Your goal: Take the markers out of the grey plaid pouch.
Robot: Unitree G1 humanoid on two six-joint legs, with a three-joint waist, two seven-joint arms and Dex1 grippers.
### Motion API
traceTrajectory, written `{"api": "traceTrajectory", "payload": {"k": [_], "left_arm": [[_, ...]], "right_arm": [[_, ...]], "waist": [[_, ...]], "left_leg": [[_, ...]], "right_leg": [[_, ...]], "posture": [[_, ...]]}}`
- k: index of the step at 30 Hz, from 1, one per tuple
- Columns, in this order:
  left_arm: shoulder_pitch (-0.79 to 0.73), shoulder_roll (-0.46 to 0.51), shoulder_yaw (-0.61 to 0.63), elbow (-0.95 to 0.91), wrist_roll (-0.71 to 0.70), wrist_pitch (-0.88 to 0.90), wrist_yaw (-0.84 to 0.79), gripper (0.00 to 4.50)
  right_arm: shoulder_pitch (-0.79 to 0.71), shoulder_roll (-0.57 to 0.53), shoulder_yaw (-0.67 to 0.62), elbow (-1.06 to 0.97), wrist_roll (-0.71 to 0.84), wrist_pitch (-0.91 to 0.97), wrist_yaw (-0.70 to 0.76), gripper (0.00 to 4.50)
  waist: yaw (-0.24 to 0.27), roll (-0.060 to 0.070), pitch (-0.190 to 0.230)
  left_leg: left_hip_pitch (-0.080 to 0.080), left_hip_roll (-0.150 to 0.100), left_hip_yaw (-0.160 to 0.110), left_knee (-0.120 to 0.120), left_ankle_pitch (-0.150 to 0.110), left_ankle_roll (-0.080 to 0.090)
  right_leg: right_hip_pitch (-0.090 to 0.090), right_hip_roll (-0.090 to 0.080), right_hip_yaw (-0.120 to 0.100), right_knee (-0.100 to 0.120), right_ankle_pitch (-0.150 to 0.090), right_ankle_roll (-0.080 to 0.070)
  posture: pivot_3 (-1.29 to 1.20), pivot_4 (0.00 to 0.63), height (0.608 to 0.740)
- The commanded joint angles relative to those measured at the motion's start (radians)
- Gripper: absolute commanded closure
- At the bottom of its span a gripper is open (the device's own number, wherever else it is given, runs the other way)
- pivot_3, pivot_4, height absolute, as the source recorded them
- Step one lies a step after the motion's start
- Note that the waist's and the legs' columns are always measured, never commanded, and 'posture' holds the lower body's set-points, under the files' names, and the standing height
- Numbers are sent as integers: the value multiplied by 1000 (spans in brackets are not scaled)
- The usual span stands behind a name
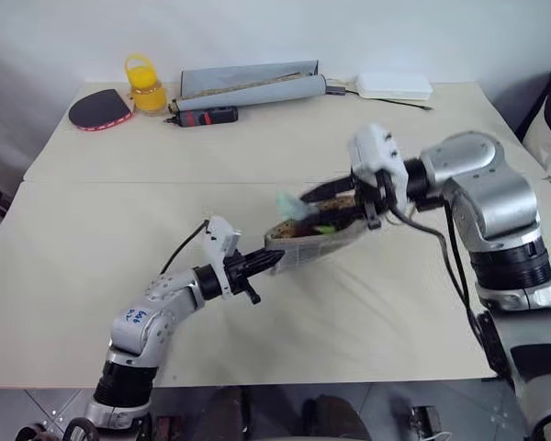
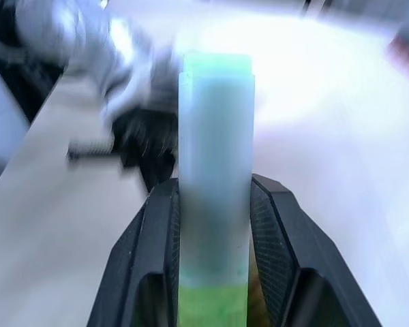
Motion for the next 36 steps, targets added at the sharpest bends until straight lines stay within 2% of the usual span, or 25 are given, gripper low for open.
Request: {"api": "traceTrajectory", "payload": {"k": [1,6,12,19,26,33,34,36], "left_arm": [[26,32,63,-26,-19,-12,-11,4500],[59,72,123,-48,-38,-2,-11,4500],[57,72,137,-75,-55,12,-1,4500],[0,64,114,-95,-52,31,13,4500],[22,53,106,-68,-39,12,5,4500],[16,46,103,-65,-35,7,9,4500],[15,45,103,-66,-37,9,10,4500],[14,43,104,-68,-40,10,11,4500]], "right_arm": [[-62,-34,-64,97,-27,-79,-53,3436],[-64,-121,-31,263,-145,-243,-47,3436],[19,-208,106,418,-381,-498,-64,3436],[134,-193,165,511,-494,-676,-129,3436],[180,-166,166,510,-502,-662,-140,3436],[198,-175,123,439,-441,-581,-86,1117],[200,-178,114,425,-428,-572,-76,1117],[170,-167,45,339,-296,-415,-19,1117]], "waist": [[3,0,0],[3,0,0],[0,0,0],[1,0,0],[1,0,0],[3,0,0],[3,0,0],[3,1,1]], "left_leg": [[0,0,0,0,0,0],[0,-2,1,0,-1,1],[0,-1,2,-1,-1,1],[0,-1,4,-1,-1,1],[0,2,4,-1,0,0],[0,2,3,0,0,0],[0,2,3,0,0,0],[0,2,3,0,0,0]], "right_leg": [[0,0,0,0,0,0],[1,-2,0,-2,0,1],[0,-1,0,-3,0,1],[0,0,1,-4,0,1],[0,3,2,-5,1,0],[1,3,3,-6,1,0],[1,3,3,-6,1,0],[1,3,3,-6,1,0]], "posture": [[0,150,740],[0,150,740],[0,150,740],[0,150,740],[0,150,740],[0,150,740],[0,150,740],[0,150,740]]}}
